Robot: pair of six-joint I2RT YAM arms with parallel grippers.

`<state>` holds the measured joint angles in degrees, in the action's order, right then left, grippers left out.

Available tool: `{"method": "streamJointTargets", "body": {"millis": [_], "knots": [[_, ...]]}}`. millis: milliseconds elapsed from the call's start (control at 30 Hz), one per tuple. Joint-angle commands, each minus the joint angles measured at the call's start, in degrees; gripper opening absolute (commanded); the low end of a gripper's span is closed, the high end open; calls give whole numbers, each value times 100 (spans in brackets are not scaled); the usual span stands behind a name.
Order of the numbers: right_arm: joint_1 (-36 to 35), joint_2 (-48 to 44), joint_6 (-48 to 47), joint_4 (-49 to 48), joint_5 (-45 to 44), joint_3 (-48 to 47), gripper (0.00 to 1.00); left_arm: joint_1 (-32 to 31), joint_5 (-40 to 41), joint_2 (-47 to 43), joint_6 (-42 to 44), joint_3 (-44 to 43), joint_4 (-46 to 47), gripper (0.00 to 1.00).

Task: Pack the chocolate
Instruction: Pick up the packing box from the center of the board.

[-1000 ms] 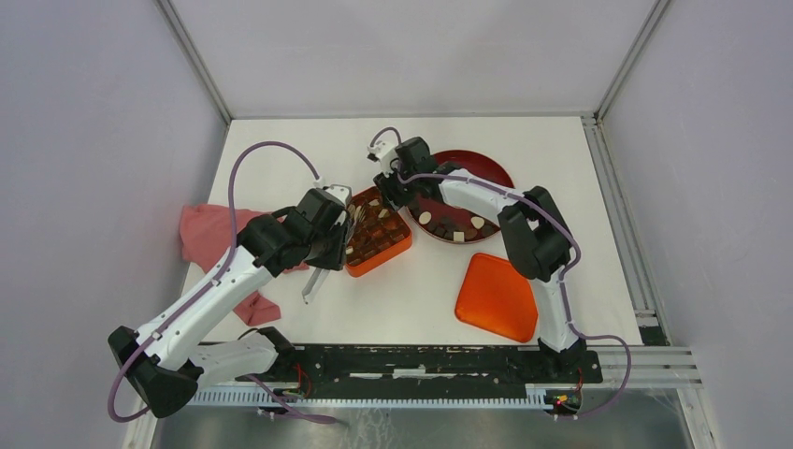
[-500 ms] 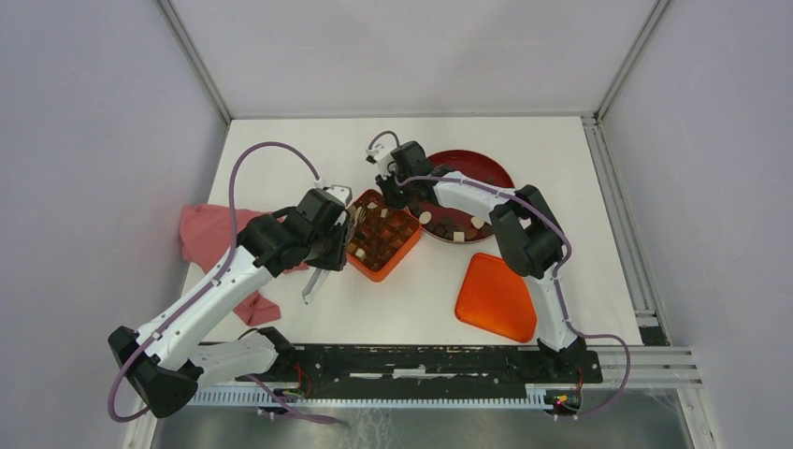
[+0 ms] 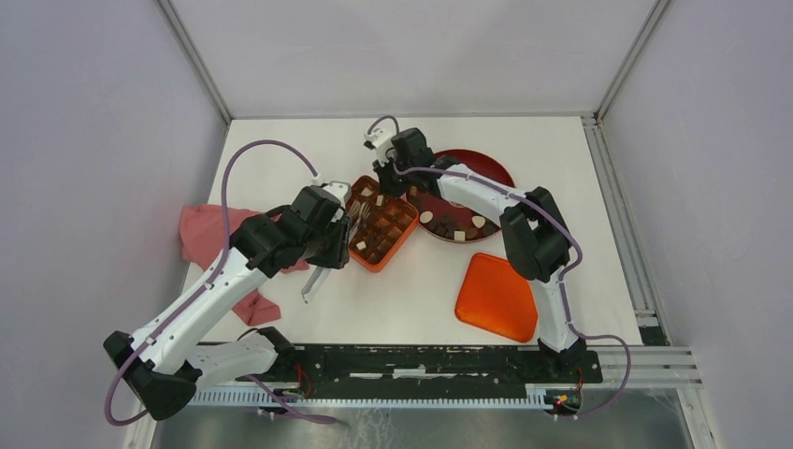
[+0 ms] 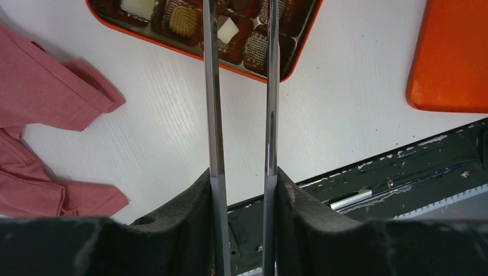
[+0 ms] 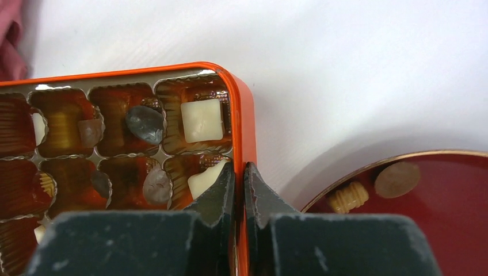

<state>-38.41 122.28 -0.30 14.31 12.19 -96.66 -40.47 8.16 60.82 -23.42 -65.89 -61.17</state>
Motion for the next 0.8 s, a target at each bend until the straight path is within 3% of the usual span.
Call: {"method": "streamJointTargets", "body": {"millis": [0,500,767], "knots": [[1,-686,78,-58,196,-837,1,7,-255,-276,-234,-340,298,2],[-497,-1108,-1136,253,-1399,-1095,1,12,-483,-560,-163,-533,456,2],[-533,-1106,-895,127,-1034,-761,2,9,-557,-525,-169,-361,453,2]]}}
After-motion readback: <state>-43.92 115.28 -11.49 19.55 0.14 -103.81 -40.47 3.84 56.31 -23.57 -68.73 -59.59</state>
